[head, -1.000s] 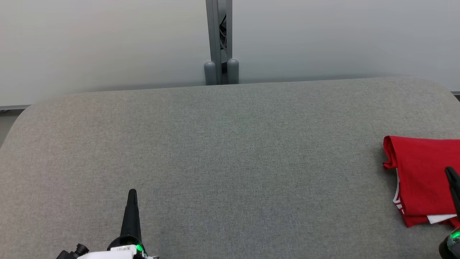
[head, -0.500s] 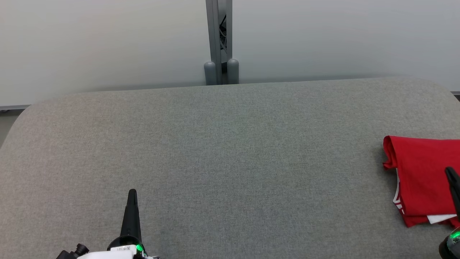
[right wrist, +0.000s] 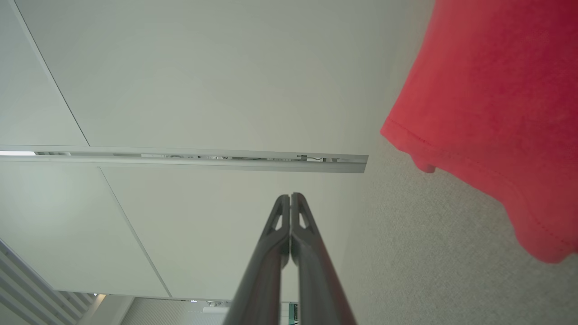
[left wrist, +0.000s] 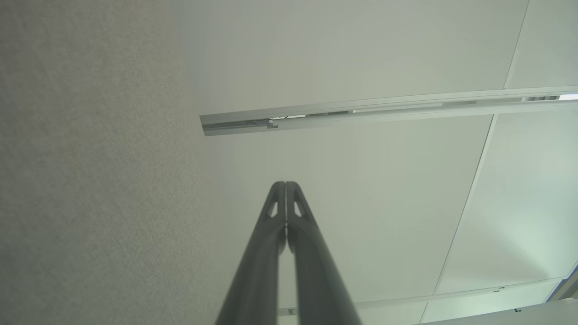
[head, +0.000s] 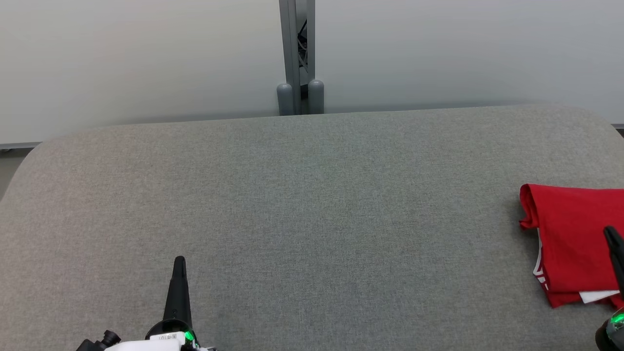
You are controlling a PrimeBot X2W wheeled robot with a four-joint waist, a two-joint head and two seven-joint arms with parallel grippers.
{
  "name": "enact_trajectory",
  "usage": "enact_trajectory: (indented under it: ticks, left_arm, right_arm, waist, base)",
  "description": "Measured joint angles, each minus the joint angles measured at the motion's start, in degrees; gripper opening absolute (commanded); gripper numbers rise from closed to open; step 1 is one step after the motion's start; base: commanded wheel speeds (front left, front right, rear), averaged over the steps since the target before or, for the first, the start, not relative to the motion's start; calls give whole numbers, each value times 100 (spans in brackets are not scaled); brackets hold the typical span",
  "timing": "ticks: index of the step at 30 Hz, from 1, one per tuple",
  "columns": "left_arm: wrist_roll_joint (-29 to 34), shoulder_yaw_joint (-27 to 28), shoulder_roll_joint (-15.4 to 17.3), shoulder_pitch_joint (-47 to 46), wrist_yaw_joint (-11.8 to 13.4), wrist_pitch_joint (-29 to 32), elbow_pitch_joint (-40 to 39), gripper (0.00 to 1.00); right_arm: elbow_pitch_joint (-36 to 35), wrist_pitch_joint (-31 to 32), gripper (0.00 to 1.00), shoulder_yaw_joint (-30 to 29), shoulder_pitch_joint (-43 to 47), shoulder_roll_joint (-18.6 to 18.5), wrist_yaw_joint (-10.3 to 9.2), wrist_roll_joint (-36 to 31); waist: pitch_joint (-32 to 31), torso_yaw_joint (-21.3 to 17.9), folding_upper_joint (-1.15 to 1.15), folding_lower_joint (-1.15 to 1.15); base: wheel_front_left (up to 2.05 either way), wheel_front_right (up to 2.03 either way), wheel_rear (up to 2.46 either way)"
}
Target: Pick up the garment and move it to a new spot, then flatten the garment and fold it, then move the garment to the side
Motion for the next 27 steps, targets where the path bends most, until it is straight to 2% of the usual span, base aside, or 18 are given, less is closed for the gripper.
enact_trajectory:
  ticks: [27]
  left_arm:
    - [0, 0, 0, 0, 0, 0, 0, 0]
  right_arm:
    - [0, 0, 0, -2, -1, 1, 0, 0]
  waist:
    - [0, 0, 0, 0]
  base:
    - [0, 0, 0]
